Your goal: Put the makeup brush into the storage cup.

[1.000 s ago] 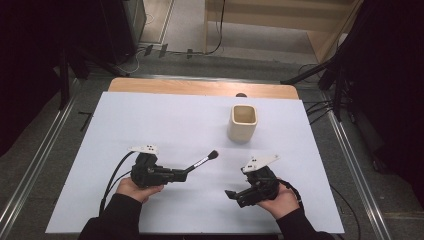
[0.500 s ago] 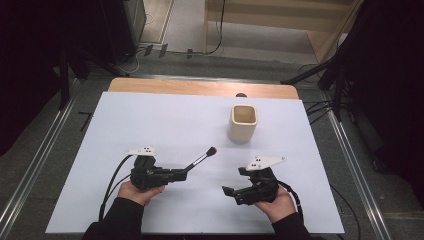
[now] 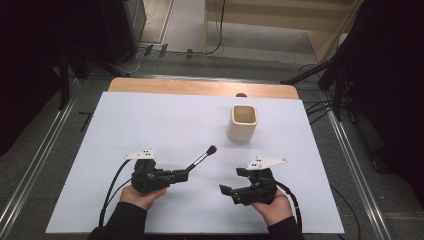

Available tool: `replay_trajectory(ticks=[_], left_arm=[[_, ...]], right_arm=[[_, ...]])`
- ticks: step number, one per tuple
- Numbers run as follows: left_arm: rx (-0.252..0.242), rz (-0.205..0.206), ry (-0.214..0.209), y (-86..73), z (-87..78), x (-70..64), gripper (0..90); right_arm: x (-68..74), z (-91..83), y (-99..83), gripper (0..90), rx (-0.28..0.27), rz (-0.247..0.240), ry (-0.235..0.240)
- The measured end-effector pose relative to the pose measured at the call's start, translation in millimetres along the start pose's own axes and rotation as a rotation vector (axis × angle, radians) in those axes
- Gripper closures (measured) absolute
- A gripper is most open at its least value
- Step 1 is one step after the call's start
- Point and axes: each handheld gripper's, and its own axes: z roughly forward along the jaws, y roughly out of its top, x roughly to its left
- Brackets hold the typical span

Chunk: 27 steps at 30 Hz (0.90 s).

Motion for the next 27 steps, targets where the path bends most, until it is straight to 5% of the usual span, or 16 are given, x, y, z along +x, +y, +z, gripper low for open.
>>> replay_trajectory(ticks=[6,27], left_arm=[[-0.039,-0.016,-0.002,-5.1,4.7,-3.0,79.4],[-0.161,-0.057,0.009,-23.1,11.5,-9.4,79.5]], right_arm=[[1.6,-2.3,2.9,13.8,-0.041,0.043,0.023],[16.1,0.7,8.4,13.9,-0.072,0.135,-0.075]])
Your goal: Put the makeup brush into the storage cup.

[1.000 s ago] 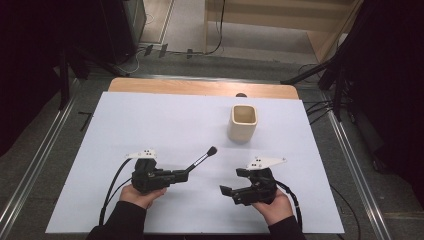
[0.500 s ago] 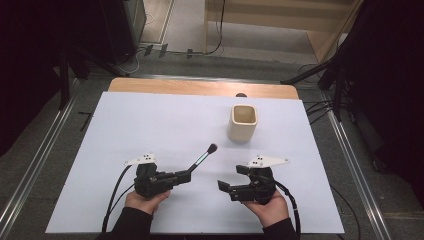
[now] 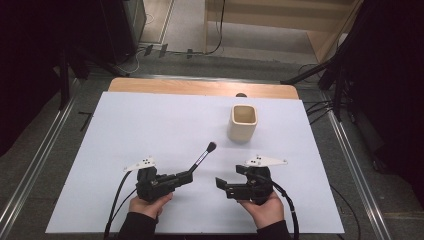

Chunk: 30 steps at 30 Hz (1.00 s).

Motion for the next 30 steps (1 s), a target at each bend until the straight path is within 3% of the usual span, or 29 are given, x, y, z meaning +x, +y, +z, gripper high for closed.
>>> replay_trajectory(ticks=[8,30], left_arm=[[-0.030,0.023,0.009,-5.6,2.7,-4.5,79.4],[-0.093,0.009,0.002,-11.8,5.9,-3.8,79.5]], right_arm=[[3.6,-0.3,1.5,14.3,-0.027,0.037,-0.004],[16.7,10.4,11.0,16.1,-0.129,0.161,0.016]])
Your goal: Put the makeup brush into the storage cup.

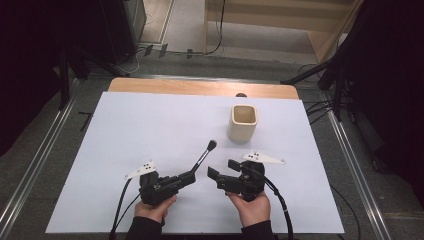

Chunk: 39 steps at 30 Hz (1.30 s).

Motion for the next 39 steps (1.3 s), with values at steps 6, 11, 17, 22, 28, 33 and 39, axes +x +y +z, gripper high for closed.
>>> replay_trajectory(ticks=[6,11,17,22,28,33,39], left_arm=[[-0.006,-0.003,0.001,0.8,-0.5,0.6,79.4],[-0.002,-0.001,-0.002,-0.2,0.7,0.6,79.5],[-0.003,0.001,0.003,-0.9,1.4,-0.1,79.5],[-0.021,0.005,-0.004,0.2,0.5,-0.6,79.5],[-0.020,0.007,-0.001,-0.1,1.0,-0.1,79.5],[-0.017,0.008,-0.002,-1.0,2.1,-0.6,79.4],[-0.027,0.014,0.002,-0.8,2.1,-1.4,79.5]], right_arm=[[-0.4,3.9,2.0,17.1,-0.020,0.036,0.004],[-0.4,8.4,3.2,18.0,-0.035,0.071,0.009],[1.2,13.1,3.3,19.1,-0.039,0.100,0.021],[5.5,19.6,2.8,19.6,-0.042,0.105,0.020],[10.4,24.7,3.6,21.1,-0.048,0.122,0.026],[14.3,28.1,3.7,23.0,-0.055,0.129,0.031],[16.4,30.9,3.8,23.6,-0.065,0.133,0.028]])
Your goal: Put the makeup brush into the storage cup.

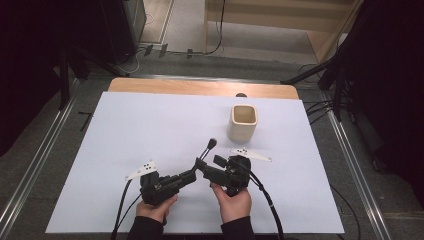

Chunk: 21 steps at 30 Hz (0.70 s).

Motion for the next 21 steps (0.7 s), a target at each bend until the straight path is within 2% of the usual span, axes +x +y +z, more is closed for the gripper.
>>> replay_trajectory(ticks=[17,21], left_arm=[[0.008,0.004,0.000,-2.6,3.0,-2.2,79.4],[-0.002,0.011,-0.005,-2.6,2.7,-3.3,79.4]], right_arm=[[4.4,6.8,1.9,29.5,-0.012,0.018,-0.001],[5.2,8.3,1.7,34.3,-0.014,0.017,0.007]])
